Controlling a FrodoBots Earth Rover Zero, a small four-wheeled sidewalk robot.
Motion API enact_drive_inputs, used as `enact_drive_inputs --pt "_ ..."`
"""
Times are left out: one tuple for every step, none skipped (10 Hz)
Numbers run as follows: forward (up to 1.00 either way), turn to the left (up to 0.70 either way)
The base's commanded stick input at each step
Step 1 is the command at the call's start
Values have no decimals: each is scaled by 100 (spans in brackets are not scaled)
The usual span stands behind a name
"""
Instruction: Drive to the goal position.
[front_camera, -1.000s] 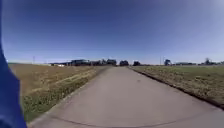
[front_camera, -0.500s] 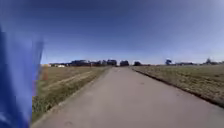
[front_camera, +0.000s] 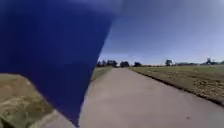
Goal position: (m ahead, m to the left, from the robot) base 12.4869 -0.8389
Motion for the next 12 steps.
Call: enact_drive_inputs --pt "100 -12" --pt "100 0" --pt "100 0" --pt "100 0" --pt "100 0" --pt "100 0" --pt "100 0" --pt "100 0" --pt "100 0" --pt "100 0" --pt "100 -11" --pt "100 -28"
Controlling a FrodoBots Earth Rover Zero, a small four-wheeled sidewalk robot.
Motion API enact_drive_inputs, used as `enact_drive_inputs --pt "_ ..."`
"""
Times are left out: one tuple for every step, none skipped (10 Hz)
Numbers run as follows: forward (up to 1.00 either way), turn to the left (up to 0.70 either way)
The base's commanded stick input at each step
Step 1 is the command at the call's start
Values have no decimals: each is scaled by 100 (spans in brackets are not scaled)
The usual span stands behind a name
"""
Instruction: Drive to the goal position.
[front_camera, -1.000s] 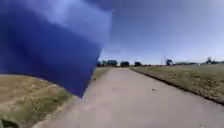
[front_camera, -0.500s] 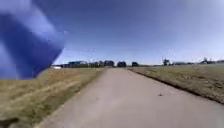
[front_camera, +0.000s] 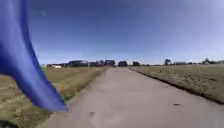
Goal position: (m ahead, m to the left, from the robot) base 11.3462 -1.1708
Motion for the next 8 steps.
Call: enact_drive_inputs --pt "100 0" --pt "100 0" --pt "100 0" --pt "100 0" --pt "100 0" --pt "100 0" --pt "100 0" --pt "100 -16"
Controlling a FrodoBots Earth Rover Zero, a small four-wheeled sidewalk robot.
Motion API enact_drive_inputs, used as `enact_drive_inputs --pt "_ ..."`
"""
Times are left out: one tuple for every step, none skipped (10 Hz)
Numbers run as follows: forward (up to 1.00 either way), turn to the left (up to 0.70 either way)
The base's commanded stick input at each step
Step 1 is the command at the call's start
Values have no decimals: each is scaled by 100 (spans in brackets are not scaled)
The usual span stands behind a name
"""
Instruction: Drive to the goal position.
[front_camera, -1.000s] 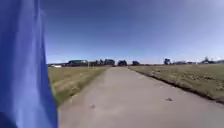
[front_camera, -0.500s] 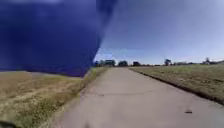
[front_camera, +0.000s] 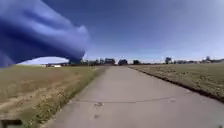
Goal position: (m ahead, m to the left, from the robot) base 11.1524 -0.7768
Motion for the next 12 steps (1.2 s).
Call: enact_drive_inputs --pt "100 -33" --pt "100 -40" --pt "100 -40" --pt "100 -36" --pt "100 -29" --pt "100 0" --pt "100 0" --pt "100 0" --pt "100 0" --pt "100 0" --pt "100 0" --pt "100 0"
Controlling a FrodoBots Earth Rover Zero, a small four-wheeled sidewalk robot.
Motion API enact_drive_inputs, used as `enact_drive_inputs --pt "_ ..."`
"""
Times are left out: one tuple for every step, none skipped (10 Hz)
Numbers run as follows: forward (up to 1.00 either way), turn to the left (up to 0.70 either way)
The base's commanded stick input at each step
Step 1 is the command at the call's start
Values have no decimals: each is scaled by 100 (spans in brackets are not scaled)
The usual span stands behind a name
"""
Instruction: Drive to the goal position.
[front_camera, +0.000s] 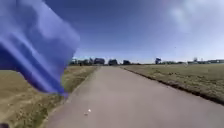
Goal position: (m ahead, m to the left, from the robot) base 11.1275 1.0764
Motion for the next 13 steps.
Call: enact_drive_inputs --pt "100 0" --pt "100 0" --pt "100 0" --pt "100 0" --pt "100 0" --pt "100 0" --pt "100 0" --pt "100 0" --pt "100 0" --pt "100 0" --pt "100 0" --pt "100 0" --pt "100 0"
